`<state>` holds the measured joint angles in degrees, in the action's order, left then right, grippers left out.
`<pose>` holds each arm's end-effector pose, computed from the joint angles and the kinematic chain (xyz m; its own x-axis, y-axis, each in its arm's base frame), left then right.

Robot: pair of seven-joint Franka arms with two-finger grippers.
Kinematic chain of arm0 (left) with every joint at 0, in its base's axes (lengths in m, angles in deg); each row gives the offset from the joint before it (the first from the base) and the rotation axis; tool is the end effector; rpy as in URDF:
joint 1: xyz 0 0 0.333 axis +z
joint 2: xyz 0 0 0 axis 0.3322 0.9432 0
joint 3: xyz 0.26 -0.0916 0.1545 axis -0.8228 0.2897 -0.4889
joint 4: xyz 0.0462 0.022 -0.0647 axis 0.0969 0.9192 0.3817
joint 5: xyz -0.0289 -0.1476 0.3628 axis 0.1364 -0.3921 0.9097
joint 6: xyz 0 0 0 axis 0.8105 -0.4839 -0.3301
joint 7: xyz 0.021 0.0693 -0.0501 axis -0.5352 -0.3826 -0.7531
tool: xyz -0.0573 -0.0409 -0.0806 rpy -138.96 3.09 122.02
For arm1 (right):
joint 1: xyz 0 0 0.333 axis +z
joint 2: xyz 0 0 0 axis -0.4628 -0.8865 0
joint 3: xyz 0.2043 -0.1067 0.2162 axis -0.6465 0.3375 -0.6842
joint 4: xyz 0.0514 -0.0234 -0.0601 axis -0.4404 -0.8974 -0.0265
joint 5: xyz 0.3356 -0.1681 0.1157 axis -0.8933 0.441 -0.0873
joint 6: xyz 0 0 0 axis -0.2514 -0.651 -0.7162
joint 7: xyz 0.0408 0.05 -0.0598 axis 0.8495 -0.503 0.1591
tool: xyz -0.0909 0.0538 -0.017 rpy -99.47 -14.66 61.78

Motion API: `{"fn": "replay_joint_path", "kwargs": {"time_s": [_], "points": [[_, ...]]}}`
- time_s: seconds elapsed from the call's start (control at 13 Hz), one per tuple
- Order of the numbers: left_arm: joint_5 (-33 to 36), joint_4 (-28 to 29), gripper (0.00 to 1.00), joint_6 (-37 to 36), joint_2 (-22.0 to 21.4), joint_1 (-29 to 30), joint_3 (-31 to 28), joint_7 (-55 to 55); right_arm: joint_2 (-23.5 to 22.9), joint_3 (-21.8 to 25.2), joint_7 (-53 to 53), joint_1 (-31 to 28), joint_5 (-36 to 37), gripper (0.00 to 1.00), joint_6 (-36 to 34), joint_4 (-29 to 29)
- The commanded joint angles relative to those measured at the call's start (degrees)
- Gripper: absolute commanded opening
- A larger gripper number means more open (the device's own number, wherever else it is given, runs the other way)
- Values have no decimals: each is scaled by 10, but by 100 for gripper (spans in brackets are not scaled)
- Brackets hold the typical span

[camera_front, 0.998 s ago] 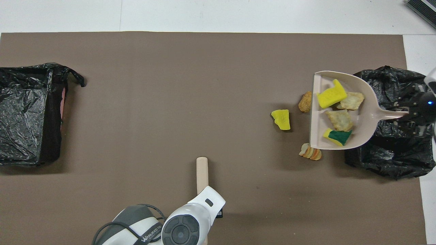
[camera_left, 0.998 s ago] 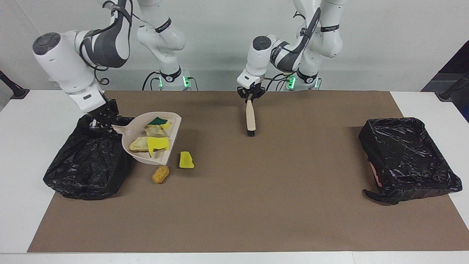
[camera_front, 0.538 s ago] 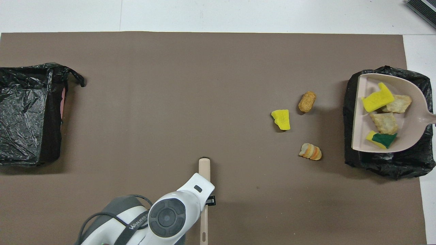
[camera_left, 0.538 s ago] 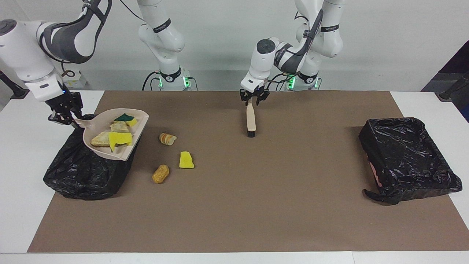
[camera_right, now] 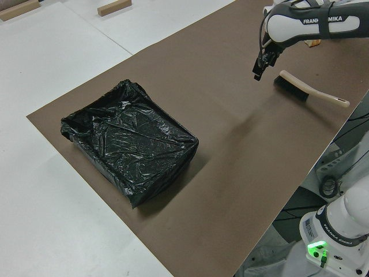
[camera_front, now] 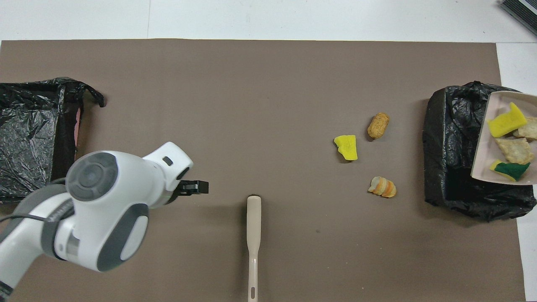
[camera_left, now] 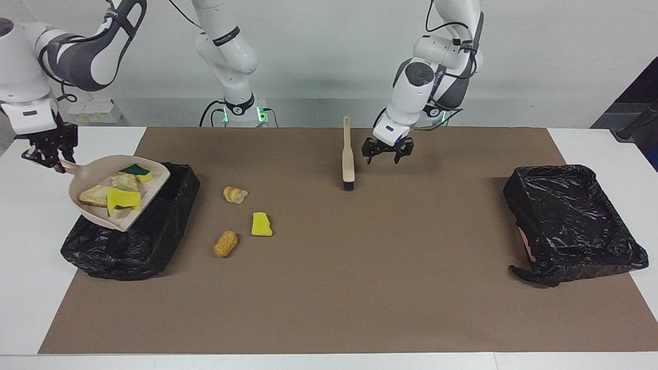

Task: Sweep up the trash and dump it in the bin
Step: 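Tip the dustpan over the bin with the right gripper while the left gripper withdraws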

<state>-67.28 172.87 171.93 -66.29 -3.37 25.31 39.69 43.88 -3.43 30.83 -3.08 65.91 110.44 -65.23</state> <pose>0.4745 -0.1993 0.4319 0.9977 -0.0593 -0.0314 -0.0560 -0.9935 0.0990 0.5309 -0.2732 0.5292 0.3166 0.8838 -0.3444 0.9478 -0.2805 0.1513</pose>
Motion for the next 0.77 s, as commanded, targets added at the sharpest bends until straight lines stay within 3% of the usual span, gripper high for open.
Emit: {"fn": "replay_joint_path", "kwargs": {"time_s": [0.0,0.23,0.54,0.69], "points": [[11,-101,100,-86,37,82,7,105,0,-4,-82,18,77,0,-27,-1],[11,-168,100,-158,42,164,7,176,-1,-4,-138,43,129,0,-65,4],[46,-317,100,-344,58,205,7,227,-2,-4,-172,69,176,0,-123,20],[48,-342,100,-376,48,209,5,226,-5,-5,-178,91,211,0,-162,52]]}}
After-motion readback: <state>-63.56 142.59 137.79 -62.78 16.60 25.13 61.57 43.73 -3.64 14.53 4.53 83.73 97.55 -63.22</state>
